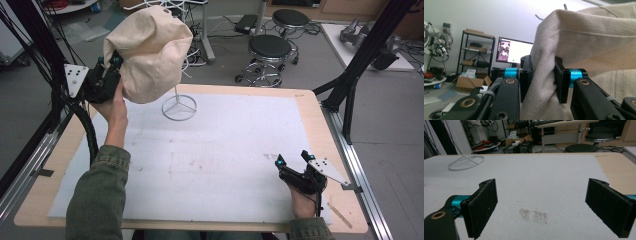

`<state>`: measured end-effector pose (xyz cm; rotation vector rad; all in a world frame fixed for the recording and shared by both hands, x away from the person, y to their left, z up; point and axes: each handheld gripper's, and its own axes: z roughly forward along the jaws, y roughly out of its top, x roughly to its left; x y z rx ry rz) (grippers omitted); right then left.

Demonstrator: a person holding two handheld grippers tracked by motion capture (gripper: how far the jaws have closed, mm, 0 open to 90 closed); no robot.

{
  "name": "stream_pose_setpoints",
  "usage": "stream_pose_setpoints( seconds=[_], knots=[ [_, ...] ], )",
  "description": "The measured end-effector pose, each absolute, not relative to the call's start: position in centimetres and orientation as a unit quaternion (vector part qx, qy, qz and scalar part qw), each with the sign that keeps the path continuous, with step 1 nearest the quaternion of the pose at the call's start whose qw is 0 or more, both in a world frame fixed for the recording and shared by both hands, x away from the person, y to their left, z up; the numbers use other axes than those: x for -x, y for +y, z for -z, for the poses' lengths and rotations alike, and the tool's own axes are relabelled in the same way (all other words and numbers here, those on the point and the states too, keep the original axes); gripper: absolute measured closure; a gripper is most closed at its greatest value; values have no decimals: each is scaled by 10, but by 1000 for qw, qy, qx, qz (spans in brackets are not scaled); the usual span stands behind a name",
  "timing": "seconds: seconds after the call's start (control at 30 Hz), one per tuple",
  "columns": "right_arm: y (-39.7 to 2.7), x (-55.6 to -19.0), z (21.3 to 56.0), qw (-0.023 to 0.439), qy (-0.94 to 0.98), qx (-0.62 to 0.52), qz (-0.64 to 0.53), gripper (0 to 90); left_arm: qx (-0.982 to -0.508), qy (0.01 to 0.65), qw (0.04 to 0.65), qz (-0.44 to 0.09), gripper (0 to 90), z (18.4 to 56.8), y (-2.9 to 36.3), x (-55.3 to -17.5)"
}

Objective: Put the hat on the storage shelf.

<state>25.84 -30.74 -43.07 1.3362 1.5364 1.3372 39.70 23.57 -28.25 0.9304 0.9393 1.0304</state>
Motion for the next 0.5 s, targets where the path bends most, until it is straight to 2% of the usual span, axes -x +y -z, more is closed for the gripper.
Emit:
stream_pose_setpoints(
  seconds=[0.2, 0.43, 0.5],
  knots=[
    [-307, -259, 431, 345, 591, -517, -515, 97, -411, 421, 674, -447, 659, 287, 239, -396],
    [-308, -259, 431, 344, 592, -517, -514, 97, -408, 425, 686, -426, 400, 288, 246, -391],
    [-308, -259, 431, 344, 592, -515, -516, 97, -417, 423, 680, -430, 361, 288, 247, -388]
  ],
)
